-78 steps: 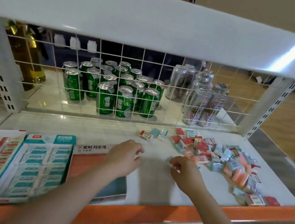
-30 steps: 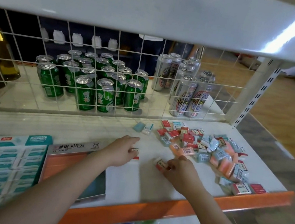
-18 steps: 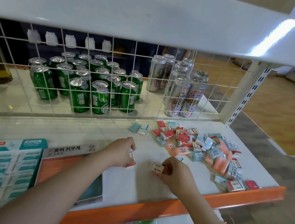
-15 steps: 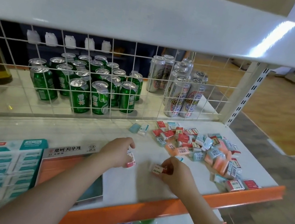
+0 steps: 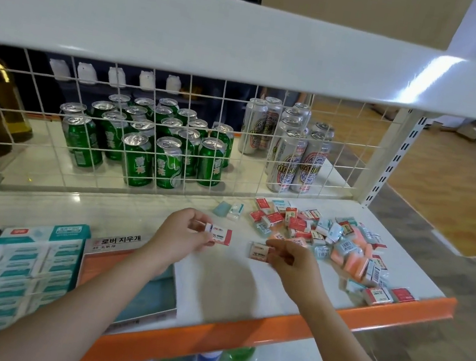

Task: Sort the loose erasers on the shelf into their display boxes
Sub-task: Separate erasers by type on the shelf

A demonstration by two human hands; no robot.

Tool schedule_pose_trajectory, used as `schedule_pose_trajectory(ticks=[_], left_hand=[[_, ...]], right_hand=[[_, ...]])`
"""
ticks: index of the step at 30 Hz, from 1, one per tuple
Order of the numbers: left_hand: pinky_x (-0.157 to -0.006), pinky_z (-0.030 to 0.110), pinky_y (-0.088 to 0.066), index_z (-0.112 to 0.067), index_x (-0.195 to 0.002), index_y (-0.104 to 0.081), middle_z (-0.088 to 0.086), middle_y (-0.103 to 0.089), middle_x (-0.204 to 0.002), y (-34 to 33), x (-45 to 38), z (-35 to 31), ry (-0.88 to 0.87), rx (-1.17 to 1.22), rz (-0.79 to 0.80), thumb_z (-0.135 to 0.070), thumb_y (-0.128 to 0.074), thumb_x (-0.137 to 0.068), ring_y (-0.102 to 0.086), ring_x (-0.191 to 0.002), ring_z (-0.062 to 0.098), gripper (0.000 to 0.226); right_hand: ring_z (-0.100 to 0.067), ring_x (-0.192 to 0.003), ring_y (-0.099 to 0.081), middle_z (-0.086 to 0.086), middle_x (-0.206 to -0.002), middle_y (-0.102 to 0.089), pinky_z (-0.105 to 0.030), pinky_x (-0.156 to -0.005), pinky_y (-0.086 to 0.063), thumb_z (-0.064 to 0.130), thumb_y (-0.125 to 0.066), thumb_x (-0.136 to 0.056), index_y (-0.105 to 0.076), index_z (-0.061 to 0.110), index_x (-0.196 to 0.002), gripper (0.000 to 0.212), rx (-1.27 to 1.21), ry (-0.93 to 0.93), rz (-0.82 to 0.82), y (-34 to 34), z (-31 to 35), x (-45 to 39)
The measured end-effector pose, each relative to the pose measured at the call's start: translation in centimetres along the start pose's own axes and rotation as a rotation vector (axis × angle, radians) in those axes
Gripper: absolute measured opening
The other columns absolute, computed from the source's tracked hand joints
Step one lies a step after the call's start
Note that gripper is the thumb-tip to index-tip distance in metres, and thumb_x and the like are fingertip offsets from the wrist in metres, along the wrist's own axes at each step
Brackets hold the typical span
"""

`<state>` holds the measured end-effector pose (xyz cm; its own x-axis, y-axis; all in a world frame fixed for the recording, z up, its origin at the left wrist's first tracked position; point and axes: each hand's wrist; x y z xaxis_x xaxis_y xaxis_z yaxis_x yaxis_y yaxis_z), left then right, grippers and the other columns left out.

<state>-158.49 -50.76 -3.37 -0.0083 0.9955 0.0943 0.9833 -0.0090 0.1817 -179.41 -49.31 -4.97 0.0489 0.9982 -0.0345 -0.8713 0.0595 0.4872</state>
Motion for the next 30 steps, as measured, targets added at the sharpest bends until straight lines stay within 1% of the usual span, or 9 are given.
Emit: schedule_pose_trajectory(ticks=[3,6,11,14,18,22,26,28,30], left_hand=[[-0.06,0.018,-0.053,-0.013,-0.086,-0.06,0.004,-0.065,-0.084,0.1,1.5,-0.2,-0.003,0.082,0.011,0.006,-0.062,-0.082,-0.066,-0.057,0.004,0.02],[-0.057,0.014,-0.048,-0.015,-0.085,-0.063,0.003,-0.067,-0.082,0.0,2.8,0.4,0.006,0.084,-0.013,0.005,-0.063,-0.082,-0.064,-0.055,0.0,0.02],[-0.056,0.012,-0.051,-0.012,-0.087,-0.062,0.006,-0.065,-0.081,-0.2,4.3,1.5,0.035,0.104,-0.041,0.008,-0.059,-0.083,-0.064,-0.058,0.004,0.021],[-0.052,0.011,-0.049,-0.009,-0.09,-0.062,0.006,-0.063,-0.08,-0.3,4.8,1.6,0.024,0.082,-0.061,0.011,-0.058,-0.083,-0.063,-0.053,0.001,0.021],[-0.05,0.009,-0.048,-0.003,-0.097,-0.061,0.007,-0.062,-0.08,-0.5,5.3,1.9,0.005,0.048,-0.077,0.012,-0.056,-0.084,-0.063,-0.05,0.0,0.02],[-0.056,0.012,-0.05,-0.005,-0.097,-0.063,0.006,-0.063,-0.083,-0.6,6.2,2.1,-0.009,0.01,-0.111,0.009,-0.057,-0.085,-0.064,-0.064,0.01,0.019],[-0.078,0.03,-0.054,-0.024,-0.081,-0.06,0.004,-0.065,-0.087,-0.2,7.1,2.4,-0.044,-0.066,-0.163,0.005,-0.061,-0.083,-0.065,-0.081,0.019,0.03],[-0.083,0.032,-0.054,-0.027,-0.082,-0.06,-0.002,-0.065,-0.087,0.3,7.6,2.4,-0.059,-0.099,-0.18,0.003,-0.062,-0.083,-0.065,-0.085,0.017,0.03],[-0.08,0.026,-0.053,-0.028,-0.085,-0.06,-0.007,-0.063,-0.089,0.9,8.0,2.4,-0.076,-0.133,-0.191,0.0,-0.062,-0.084,-0.063,-0.086,0.009,0.028]], right_hand=[[-0.005,-0.069,-0.056,0.005,-0.075,-0.062,-0.01,-0.065,-0.045,-0.002,-0.054,-0.088,-0.064,0.017,-0.099,0.025,-0.147,0.007,-0.01,0.1,1.2,0.8],[-0.007,-0.072,-0.058,0.002,-0.078,-0.064,-0.012,-0.068,-0.048,-0.001,-0.053,-0.088,-0.064,0.016,-0.097,0.022,-0.203,0.006,0.014,-0.1,1.8,1.6],[-0.014,-0.07,-0.055,0.005,-0.077,-0.064,-0.02,-0.064,-0.045,0.002,-0.054,-0.089,-0.066,0.015,-0.099,0.02,-0.126,0.009,0.05,-0.6,1.9,2.6],[-0.006,-0.064,-0.053,0.009,-0.074,-0.062,-0.01,-0.057,-0.042,0.001,-0.054,-0.089,-0.066,0.013,-0.099,0.02,-0.101,0.018,0.064,-0.6,1.9,3.1],[-0.002,-0.064,-0.053,0.009,-0.075,-0.062,-0.007,-0.056,-0.042,0.001,-0.054,-0.088,-0.066,0.01,-0.103,0.021,-0.077,0.033,0.078,-0.6,1.9,3.7],[-0.001,-0.065,-0.054,0.01,-0.075,-0.062,-0.006,-0.056,-0.042,0.001,-0.054,-0.088,-0.066,0.009,-0.104,0.021,-0.034,0.059,0.082,-0.6,1.8,4.3],[0.002,-0.067,-0.055,0.01,-0.077,-0.062,-0.004,-0.058,-0.043,0.001,-0.054,-0.088,-0.066,0.008,-0.106,0.023,0.004,0.077,0.091,-0.9,1.9,4.9],[0.002,-0.066,-0.055,0.01,-0.076,-0.061,-0.003,-0.057,-0.042,0.001,-0.054,-0.088,-0.066,0.007,-0.106,0.023,0.01,0.092,0.091,-1.2,2.2,5.1],[0.003,-0.066,-0.055,0.011,-0.077,-0.061,-0.003,-0.057,-0.042,0.001,-0.054,-0.088,-0.066,0.007,-0.107,0.023,0.005,0.103,0.087,-1.8,2.8,5.4]])
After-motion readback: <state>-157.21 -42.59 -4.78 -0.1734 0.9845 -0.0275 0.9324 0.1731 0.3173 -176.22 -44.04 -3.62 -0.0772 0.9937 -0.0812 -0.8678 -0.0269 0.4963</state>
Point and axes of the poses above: each hand's wrist, its own x-axis away from the middle knuckle, its own y-axis out of the back of the hand, z = x × y
